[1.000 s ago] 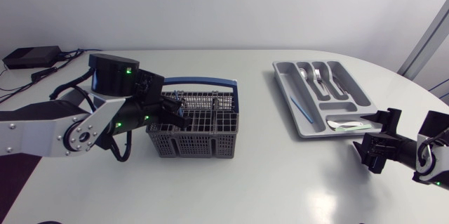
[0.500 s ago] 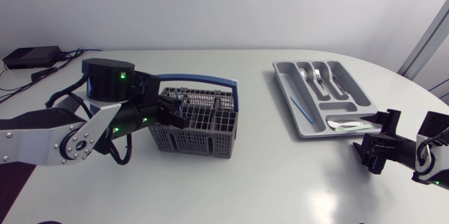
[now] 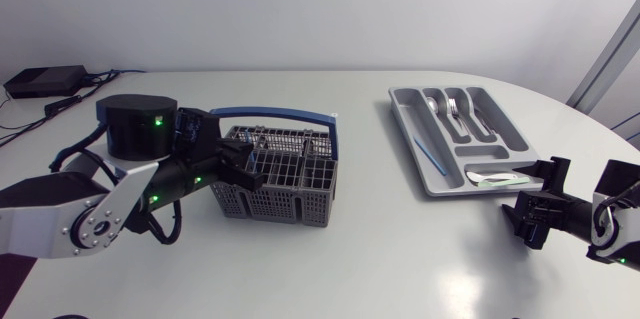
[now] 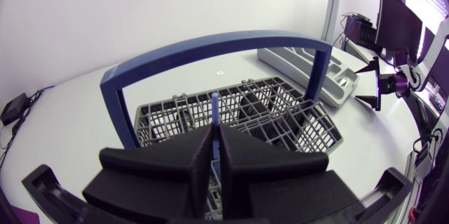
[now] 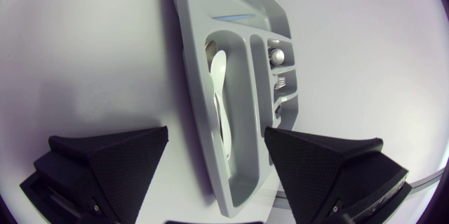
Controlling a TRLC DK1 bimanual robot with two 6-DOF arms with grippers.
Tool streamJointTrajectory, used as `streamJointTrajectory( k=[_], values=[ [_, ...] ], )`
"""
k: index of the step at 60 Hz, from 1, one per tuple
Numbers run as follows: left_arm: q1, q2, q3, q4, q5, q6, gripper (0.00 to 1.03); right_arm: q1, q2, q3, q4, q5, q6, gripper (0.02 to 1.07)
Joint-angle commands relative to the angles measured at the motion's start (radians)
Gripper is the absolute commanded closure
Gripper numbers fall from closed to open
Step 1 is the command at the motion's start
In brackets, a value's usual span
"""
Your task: Unload the cutlery basket into the drawer organizer.
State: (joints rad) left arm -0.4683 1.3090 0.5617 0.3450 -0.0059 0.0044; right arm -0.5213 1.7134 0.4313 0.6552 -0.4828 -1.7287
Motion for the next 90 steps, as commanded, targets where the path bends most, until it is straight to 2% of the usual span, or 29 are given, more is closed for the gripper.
streamJointTrajectory(
  k=[1, 30, 59, 90],
  values=[
    [-0.012, -0.011, -0.042, 0.003, -0.005, 0.019, 0.93, -0.008, 0.012, -0.002, 0.001, -0.004, -0.015, 0.08],
    [-0.064, -0.063, -0.102, 0.104, -0.008, 0.092, 0.93, -0.008, 0.012, -0.006, 0.003, 0.000, -0.015, 0.08],
    [-0.058, -0.056, -0.103, 0.206, -0.016, 0.187, 0.93, -0.002, 0.015, -0.008, 0.003, 0.004, -0.015, 0.08],
    [-0.107, -0.201, -0.131, 0.218, -0.049, 0.278, 0.93, 0.001, -0.014, -0.019, 0.003, 0.003, -0.008, 0.08]
  ],
)
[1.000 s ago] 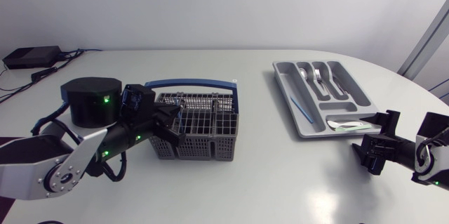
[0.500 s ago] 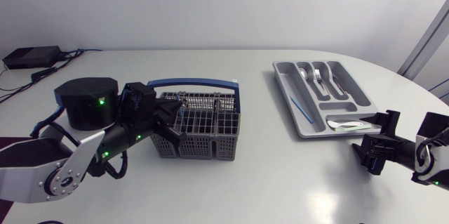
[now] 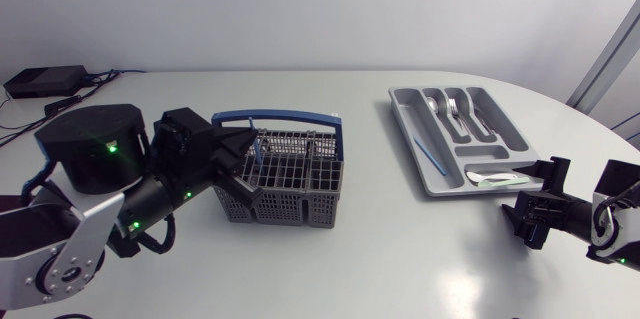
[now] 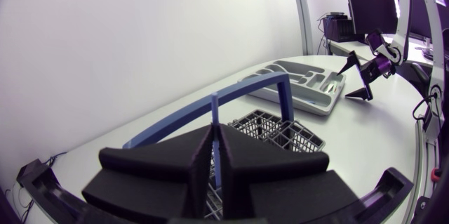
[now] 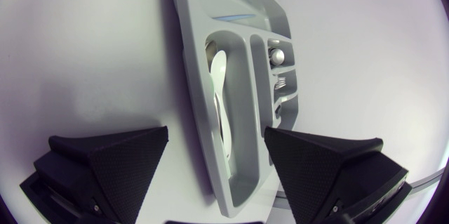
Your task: Unload the cutlery basket into the drawer organizer.
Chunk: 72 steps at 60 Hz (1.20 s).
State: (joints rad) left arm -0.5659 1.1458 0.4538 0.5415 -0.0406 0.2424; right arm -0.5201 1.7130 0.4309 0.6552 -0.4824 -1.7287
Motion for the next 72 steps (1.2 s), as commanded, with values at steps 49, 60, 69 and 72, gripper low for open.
streamJointTrajectory(
  k=[49, 60, 69, 72],
  values=[
    [-0.081, -0.319, 0.085, -0.118, -0.022, 0.080, 0.93, 0.054, -0.274, -0.070, -0.048, -0.050, 0.166, 0.08],
    [0.021, -0.233, 0.223, -0.273, 0.199, -0.115, 0.93, 0.118, -0.523, -0.004, -0.405, -0.113, 0.308, 0.08],
    [0.061, -0.100, 0.315, -0.337, 0.381, -0.201, 0.93, 0.187, -0.679, 0.088, -0.744, -0.209, 0.432, 0.08],
    [0.064, -0.067, 0.333, -0.342, 0.424, -0.212, 0.93, 0.216, -0.707, 0.121, -0.825, -0.234, 0.474, 0.08]
  ],
)
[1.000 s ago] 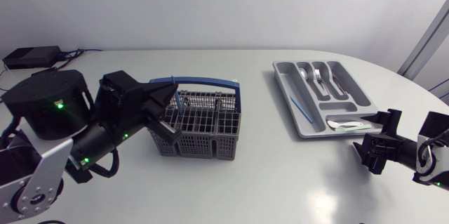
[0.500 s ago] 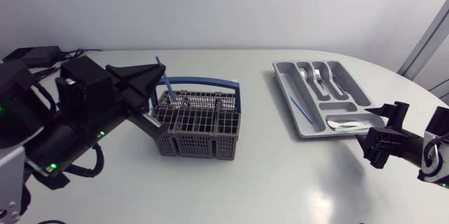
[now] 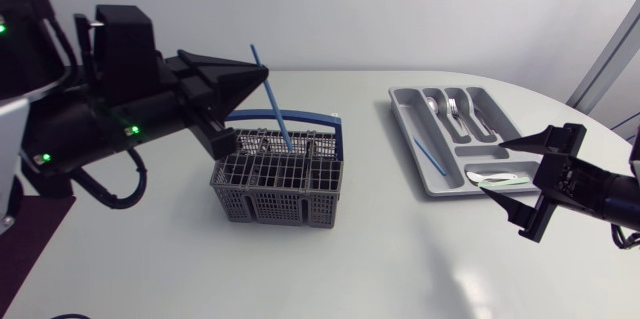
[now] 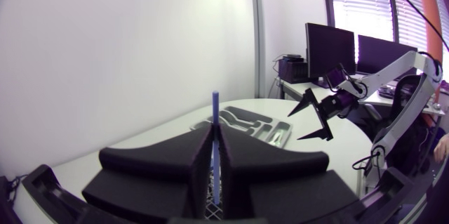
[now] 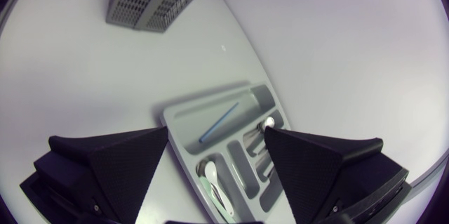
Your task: Unload the cutlery basket into the drawer organizer.
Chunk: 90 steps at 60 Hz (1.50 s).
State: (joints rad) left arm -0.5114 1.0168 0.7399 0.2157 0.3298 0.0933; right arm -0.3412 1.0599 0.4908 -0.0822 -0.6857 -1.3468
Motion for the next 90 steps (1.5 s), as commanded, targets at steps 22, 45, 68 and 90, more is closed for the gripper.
streamJointTrajectory(
  k=[22, 45, 68, 90],
  values=[
    [0.030, 0.279, 0.162, -0.035, 0.305, -0.141, 0.93, 0.323, -0.092, 0.247, -0.357, -0.161, 0.425, 0.08],
    [-0.001, 0.333, 0.211, -0.027, 0.361, -0.142, 0.93, 0.593, 0.097, 0.376, -0.334, -0.175, 0.718, 0.21],
    [-0.035, 0.353, 0.222, -0.009, 0.368, -0.161, 0.93, 0.691, 0.209, 0.436, -0.245, -0.173, 0.851, 0.42],
    [-0.049, 0.351, 0.234, -0.001, 0.377, -0.195, 0.93, 0.723, 0.238, 0.446, -0.177, -0.164, 0.913, 0.54]
  ],
)
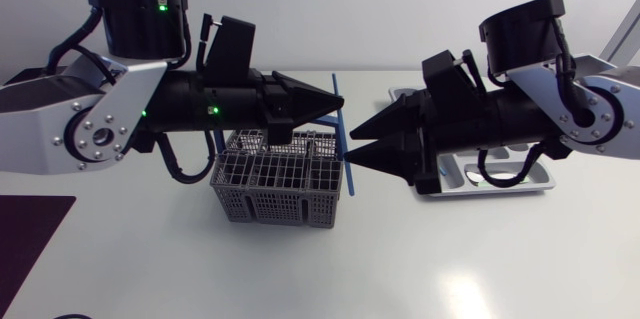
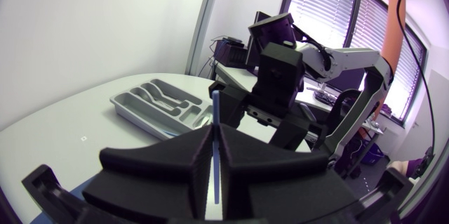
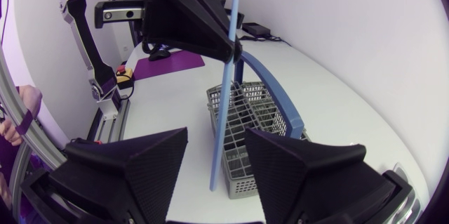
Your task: Unload the cutlery basket into the drawer organizer.
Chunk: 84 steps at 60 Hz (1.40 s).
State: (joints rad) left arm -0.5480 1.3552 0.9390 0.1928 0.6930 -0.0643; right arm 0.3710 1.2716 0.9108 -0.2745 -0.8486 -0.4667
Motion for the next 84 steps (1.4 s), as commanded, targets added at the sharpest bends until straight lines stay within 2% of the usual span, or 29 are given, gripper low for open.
streamJointTrajectory(
  k=[1, 12, 18, 22, 36, 39, 44, 46, 49, 53, 61, 68, 73, 81, 84],
  values=[
    [-0.013, 0.013, 0.035, 0.022, 0.014, -0.037, 0.93, 0.013, 0.026, 0.026, 0.017, 0.000, 0.033, 0.56],
    [-0.021, 0.009, 0.035, 0.023, 0.014, -0.042, 0.93, 0.017, 0.026, 0.008, 0.037, 0.003, 0.036, 0.68],
    [-0.021, 0.005, 0.035, 0.022, 0.014, -0.046, 0.93, 0.017, 0.018, 0.002, 0.038, 0.011, 0.034, 0.85],
    [-0.021, 0.001, 0.035, 0.022, 0.014, -0.046, 0.93, 0.017, 0.017, 0.002, 0.034, 0.014, 0.036, 1.00],
    [-0.021, -0.004, 0.038, 0.023, 0.013, -0.052, 0.92, 0.031, 0.002, -0.018, 0.028, 0.019, 0.033, 1.01],
    [-0.018, -0.007, 0.040, 0.023, 0.013, -0.052, 0.81, 0.031, -0.009, -0.026, 0.026, 0.019, 0.030, 1.01],
    [-0.007, -0.014, 0.050, 0.022, 0.013, -0.060, 0.54, 0.031, -0.029, -0.036, 0.012, 0.020, 0.025, 1.01],
    [0.008, -0.025, 0.057, 0.019, 0.013, -0.065, 0.38, 0.028, -0.040, -0.039, 0.000, 0.020, 0.016, 1.01],
    [0.026, -0.034, 0.066, 0.014, 0.011, -0.071, 0.19, 0.019, -0.054, -0.044, -0.019, 0.020, 0.003, 1.01],
    [0.060, -0.051, 0.076, 0.007, 0.003, -0.072, 0.06, -0.003, -0.074, -0.050, -0.045, 0.020, -0.018, 1.01],
    [0.148, -0.097, 0.089, -0.029, -0.009, -0.066, 0.05, -0.087, -0.097, -0.052, -0.111, 0.013, -0.078, 1.01],
    [0.215, -0.126, 0.095, -0.131, -0.027, 0.017, 0.05, -0.195, -0.083, -0.050, -0.135, 0.006, -0.119, 1.01],
    [0.241, -0.137, 0.090, -0.217, -0.058, 0.104, 0.05, -0.293, -0.034, -0.032, -0.130, 0.005, -0.136, 1.01],
    [0.275, -0.151, 0.064, -0.291, -0.099, 0.198, 0.05, -0.399, 0.087, 0.025, -0.101, 0.025, -0.128, 1.01],
    [0.272, -0.156, 0.055, -0.319, -0.142, 0.245, 0.05, -0.425, 0.152, 0.062, -0.094, 0.049, -0.110, 1.01]
  ],
)
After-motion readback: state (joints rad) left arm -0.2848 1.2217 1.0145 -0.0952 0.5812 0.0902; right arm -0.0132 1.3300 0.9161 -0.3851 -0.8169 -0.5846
